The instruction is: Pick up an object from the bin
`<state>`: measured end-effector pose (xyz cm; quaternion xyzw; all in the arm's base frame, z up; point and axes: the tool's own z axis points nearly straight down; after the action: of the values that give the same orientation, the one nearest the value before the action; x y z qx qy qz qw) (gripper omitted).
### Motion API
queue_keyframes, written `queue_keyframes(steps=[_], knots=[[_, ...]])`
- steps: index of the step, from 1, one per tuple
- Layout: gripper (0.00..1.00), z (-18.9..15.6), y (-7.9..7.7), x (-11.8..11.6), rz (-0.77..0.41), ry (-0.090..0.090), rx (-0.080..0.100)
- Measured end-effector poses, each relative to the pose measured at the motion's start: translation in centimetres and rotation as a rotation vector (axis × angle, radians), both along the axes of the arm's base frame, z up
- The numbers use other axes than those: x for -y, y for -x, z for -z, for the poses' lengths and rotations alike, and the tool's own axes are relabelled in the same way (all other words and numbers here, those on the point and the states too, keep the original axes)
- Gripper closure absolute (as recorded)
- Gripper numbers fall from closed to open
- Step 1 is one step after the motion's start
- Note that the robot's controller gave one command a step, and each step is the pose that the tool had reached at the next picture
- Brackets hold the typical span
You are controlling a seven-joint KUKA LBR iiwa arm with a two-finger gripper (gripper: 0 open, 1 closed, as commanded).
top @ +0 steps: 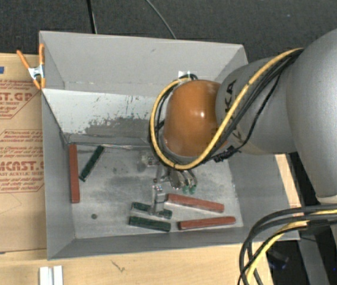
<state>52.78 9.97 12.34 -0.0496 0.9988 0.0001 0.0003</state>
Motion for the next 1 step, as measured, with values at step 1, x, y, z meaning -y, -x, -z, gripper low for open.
queue_keyframes(steps=[1], knots=[[0.00,0.59,1.50,1.17,-0.235,-0.001,0.000]])
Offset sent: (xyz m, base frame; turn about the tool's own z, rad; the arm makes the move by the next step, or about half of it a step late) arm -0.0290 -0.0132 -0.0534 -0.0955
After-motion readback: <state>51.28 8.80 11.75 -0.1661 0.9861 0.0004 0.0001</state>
